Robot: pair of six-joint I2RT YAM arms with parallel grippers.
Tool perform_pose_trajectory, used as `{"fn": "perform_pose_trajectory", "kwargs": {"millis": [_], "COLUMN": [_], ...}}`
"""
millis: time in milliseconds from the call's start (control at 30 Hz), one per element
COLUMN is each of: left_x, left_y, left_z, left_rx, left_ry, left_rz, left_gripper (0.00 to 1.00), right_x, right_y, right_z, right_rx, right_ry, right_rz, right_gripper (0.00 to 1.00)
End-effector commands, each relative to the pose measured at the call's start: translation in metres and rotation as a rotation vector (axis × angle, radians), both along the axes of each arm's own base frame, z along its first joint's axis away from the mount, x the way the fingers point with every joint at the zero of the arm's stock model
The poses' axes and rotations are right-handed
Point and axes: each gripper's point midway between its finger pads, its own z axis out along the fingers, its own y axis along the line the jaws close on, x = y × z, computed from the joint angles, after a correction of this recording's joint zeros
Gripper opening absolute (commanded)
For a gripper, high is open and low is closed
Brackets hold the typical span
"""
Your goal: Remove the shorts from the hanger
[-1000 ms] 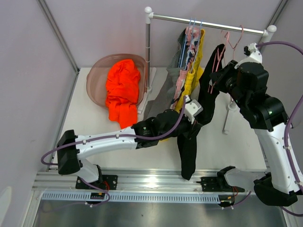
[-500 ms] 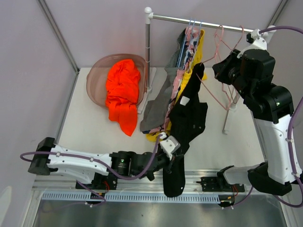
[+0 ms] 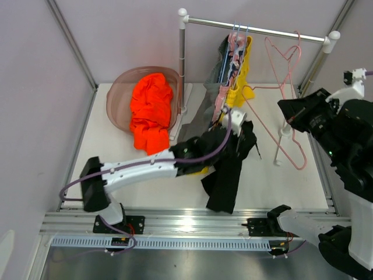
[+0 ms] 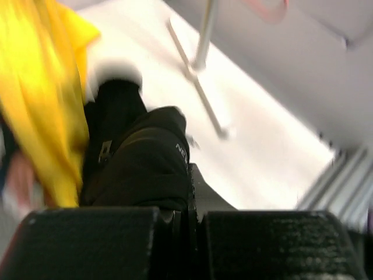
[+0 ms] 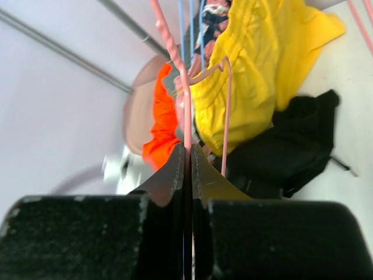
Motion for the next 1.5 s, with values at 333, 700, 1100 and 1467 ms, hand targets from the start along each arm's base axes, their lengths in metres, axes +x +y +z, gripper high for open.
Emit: {"fn": "perform_pose_trajectory", "kwargs": {"millis": [333, 700, 1100, 1467], "left_x": [-0.030, 0.045, 0.286, 0.367], "left_y": [0.042, 0.295, 0.306, 0.299], "left_z": [0.022, 0.246, 0.257, 0.051], "left_rx": [0.058, -0.006, -0.215, -0.113], "left_ry": [0.048, -0.358, -0.317, 0.087], "left_rz": [-0.004, 0.408, 0.366, 0.435], "left_gripper": [0.00, 0.00, 0.00, 0.01], "right_x": [0.023, 0.132, 0.185, 0.187], "right_y": [-0.012, -0.028, -0.051, -0.047], "right_z": [0.018, 0.036, -0.011, -0.029], "right_rx": [-0.107, -0.213, -0.212, -0.224], "right_ry": [-0.022, -0.061, 0.021, 0.047], "right_rz": [-0.086, -0.200, -0.230, -0.201], "right_gripper": [0.00, 0.00, 0.00, 0.00]}}
